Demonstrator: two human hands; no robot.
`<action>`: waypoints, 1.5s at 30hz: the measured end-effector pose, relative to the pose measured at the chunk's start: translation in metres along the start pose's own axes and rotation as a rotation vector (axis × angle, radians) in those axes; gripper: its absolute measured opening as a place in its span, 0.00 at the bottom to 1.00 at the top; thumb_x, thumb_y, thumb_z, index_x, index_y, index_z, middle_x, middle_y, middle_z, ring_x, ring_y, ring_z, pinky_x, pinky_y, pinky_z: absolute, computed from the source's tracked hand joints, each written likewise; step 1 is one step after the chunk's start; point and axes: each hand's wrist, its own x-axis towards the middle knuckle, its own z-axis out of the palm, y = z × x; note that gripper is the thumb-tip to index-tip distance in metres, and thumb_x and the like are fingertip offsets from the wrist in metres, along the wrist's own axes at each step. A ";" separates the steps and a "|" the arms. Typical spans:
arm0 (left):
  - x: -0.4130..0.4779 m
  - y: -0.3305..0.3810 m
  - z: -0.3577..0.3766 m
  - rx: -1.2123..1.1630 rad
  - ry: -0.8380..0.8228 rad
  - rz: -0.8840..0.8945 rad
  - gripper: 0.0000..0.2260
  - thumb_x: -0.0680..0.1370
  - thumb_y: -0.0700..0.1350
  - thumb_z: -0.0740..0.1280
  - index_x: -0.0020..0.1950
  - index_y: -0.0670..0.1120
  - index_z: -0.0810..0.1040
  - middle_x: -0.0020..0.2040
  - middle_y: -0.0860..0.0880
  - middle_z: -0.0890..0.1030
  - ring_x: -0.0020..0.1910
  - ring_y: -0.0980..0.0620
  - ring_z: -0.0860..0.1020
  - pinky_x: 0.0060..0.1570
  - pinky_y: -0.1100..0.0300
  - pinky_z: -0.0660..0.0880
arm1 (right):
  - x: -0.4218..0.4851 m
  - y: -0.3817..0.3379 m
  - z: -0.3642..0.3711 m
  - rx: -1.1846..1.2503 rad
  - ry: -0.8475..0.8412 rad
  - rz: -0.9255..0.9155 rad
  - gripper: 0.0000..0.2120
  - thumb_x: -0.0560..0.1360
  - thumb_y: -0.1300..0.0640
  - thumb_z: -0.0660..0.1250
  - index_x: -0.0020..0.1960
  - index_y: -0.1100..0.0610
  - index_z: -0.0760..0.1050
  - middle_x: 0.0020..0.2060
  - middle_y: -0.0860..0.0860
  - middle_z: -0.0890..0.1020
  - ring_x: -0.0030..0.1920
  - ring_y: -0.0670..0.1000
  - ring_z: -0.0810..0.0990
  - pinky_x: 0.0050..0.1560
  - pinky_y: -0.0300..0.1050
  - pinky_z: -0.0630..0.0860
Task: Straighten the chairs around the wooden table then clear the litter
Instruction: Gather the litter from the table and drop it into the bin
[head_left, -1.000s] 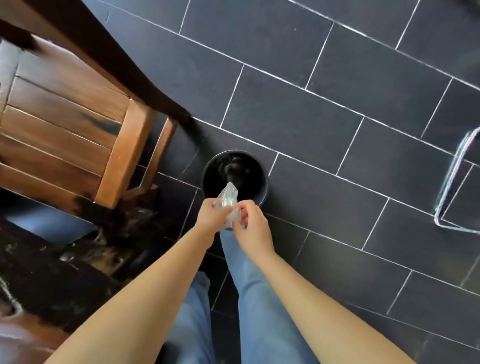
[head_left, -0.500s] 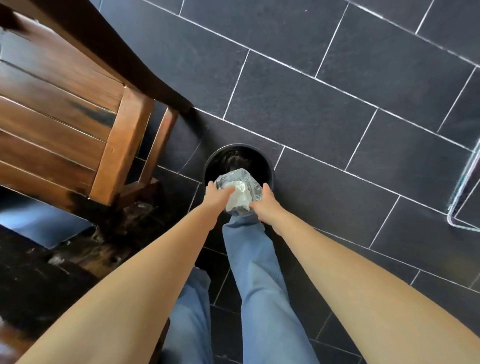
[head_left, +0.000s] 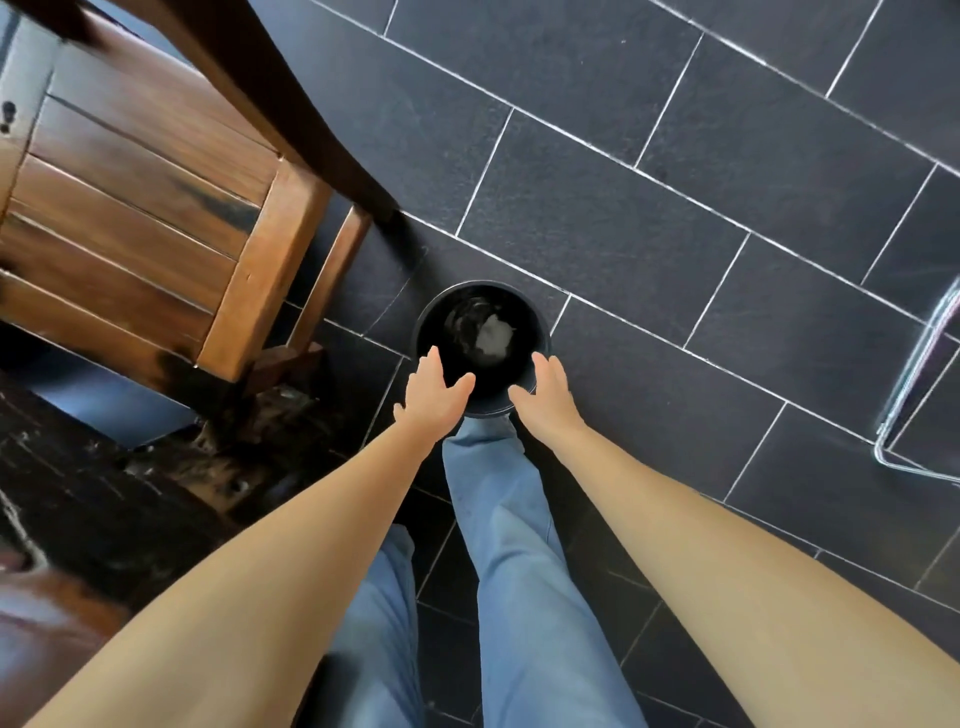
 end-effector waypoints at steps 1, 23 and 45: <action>-0.007 -0.001 -0.001 0.091 0.014 0.013 0.31 0.80 0.52 0.58 0.78 0.49 0.47 0.79 0.50 0.51 0.77 0.47 0.49 0.74 0.39 0.45 | -0.007 -0.004 -0.002 -0.064 0.009 -0.043 0.30 0.80 0.55 0.58 0.78 0.52 0.49 0.78 0.50 0.46 0.77 0.56 0.48 0.73 0.55 0.55; -0.230 -0.178 -0.182 0.233 0.728 0.405 0.29 0.80 0.58 0.52 0.77 0.55 0.43 0.78 0.56 0.42 0.76 0.55 0.37 0.74 0.47 0.36 | -0.214 -0.155 0.161 -0.586 -0.067 -1.066 0.27 0.79 0.52 0.62 0.75 0.52 0.59 0.78 0.51 0.53 0.77 0.49 0.49 0.76 0.50 0.51; -0.245 -0.456 -0.316 0.037 0.832 -0.021 0.22 0.74 0.49 0.65 0.66 0.45 0.69 0.63 0.44 0.72 0.64 0.42 0.69 0.59 0.51 0.68 | -0.268 -0.166 0.382 -0.800 0.068 -1.199 0.22 0.75 0.59 0.68 0.68 0.53 0.70 0.67 0.51 0.72 0.68 0.53 0.64 0.65 0.52 0.70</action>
